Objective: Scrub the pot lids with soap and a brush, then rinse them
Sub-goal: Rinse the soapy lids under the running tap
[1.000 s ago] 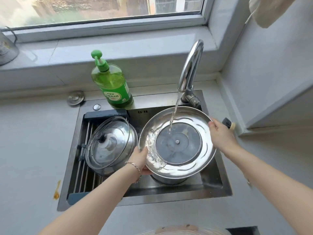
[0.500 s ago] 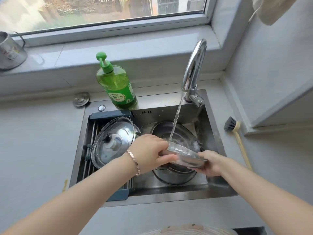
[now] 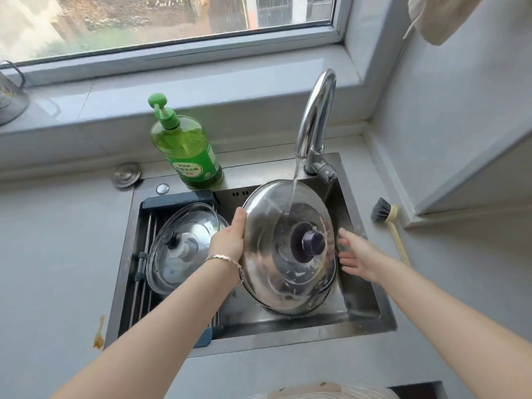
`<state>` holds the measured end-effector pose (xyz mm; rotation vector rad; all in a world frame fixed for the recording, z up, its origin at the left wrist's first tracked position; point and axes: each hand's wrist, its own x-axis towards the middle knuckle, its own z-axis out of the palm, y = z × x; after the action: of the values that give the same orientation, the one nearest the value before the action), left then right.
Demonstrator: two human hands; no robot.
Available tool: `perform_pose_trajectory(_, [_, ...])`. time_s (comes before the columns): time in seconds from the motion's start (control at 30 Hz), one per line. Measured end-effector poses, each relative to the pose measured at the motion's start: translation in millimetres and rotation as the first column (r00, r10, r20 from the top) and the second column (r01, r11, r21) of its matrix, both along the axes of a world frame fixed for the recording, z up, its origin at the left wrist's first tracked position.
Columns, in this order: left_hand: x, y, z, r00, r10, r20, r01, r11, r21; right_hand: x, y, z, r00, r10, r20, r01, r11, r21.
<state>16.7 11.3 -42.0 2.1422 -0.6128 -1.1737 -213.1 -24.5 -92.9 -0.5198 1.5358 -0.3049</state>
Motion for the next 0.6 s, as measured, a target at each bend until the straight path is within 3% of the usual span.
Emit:
perform_pose_trajectory(0.1, [0,5,-14,0.890,0.321,-0.325,-0.304,0.947,0.103,7,7,-18,0.991,-0.115,0.069,0.115,0.993,-0.004])
perform_pose_trajectory(0.2, [-1,7,-21,0.750,0.446,-0.489,-0.416,0.892,0.176,11,4,-19,0.971,-0.206,0.122,0.216,0.974,-0.074])
perform_pose_trajectory(0.37, [-2,9,-27,0.646,0.491,-0.585,-0.459,0.862,0.217,11,-6,-4,0.964,-0.264,-0.018,0.250,0.931,-0.268])
perform_pose_trajectory(0.6, [-15,12,-30,0.671,0.492,-0.554,-0.382,0.871,0.311,6,-16,25,0.949,-0.237,-0.208,0.098,0.848,-0.522])
